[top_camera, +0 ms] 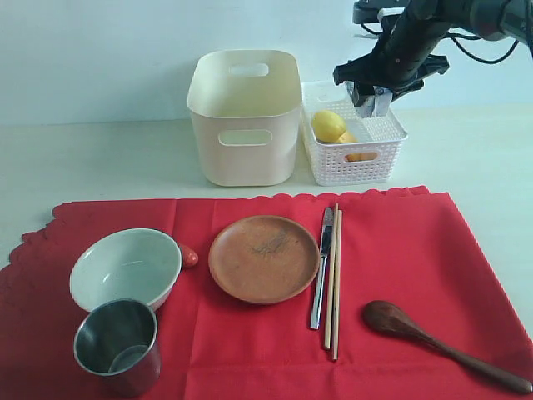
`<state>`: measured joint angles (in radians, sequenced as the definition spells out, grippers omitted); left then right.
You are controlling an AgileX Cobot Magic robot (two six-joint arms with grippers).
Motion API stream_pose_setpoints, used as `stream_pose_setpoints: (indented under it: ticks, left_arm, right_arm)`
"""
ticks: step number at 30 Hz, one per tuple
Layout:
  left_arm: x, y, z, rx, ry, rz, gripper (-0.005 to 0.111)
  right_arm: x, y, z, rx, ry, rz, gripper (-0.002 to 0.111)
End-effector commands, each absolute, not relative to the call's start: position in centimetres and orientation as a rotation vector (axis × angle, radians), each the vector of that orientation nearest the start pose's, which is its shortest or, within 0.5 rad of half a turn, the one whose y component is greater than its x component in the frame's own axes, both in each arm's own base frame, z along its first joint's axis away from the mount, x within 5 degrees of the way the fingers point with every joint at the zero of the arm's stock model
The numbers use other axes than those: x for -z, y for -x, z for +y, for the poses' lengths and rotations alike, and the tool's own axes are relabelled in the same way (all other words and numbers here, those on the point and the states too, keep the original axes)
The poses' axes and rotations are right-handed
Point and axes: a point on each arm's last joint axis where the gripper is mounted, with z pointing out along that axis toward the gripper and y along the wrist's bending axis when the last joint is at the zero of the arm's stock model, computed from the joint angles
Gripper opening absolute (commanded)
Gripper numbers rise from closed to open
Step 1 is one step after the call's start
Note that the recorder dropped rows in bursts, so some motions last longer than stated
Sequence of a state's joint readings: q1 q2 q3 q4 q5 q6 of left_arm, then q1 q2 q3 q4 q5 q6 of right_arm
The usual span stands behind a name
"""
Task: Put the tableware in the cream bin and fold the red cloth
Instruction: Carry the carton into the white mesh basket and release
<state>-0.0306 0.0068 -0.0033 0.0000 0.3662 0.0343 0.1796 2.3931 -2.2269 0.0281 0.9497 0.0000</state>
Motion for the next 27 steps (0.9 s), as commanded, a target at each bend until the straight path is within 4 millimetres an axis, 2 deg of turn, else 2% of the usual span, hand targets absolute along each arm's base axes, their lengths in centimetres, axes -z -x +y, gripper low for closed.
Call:
stream_pose_setpoints:
  ticks: [1,9,15,19,23,24,27]
  left_arm:
    - [-18.1,-5.3,-0.2,0.009,-0.052,1.841,0.0]
    - [-18.1,-5.3,-0.2,0.009,-0.052,1.841,0.0]
    - [-18.1,-5.3,-0.2,0.009,-0.052,1.841,0.0]
    - [-18.1,-5.3,-0.2,0.009,-0.052,1.841,0.0]
    - [-18.1,-5.3,-0.2,0.009,-0.052,1.841,0.0]
    - [-18.1,-5.3,-0.2,0.009,-0.052,1.841,0.0]
    - [-18.1,-5.3,-0.2,0.009,-0.052,1.841,0.0]
  right_arm:
    - [-19.4,-53.5,9.6,-0.079,0.278,2.572,0.0]
    - [-17.4,-53.9,9.6,-0.049,0.355,2.579,0.002]
    - [-17.3,-53.9,9.7,-0.056,0.355,2.58,0.033]
    - [-17.9,-53.8,9.7,-0.056,0.354,2.572,0.051]
    - [-18.9,-53.6,9.6,-0.057,0.353,2.559,0.064]
    - [-19.6,-53.5,9.6,-0.057,0.352,2.551,0.071]
    - [-21.1,-53.2,9.6,-0.058,0.35,2.533,0.076]
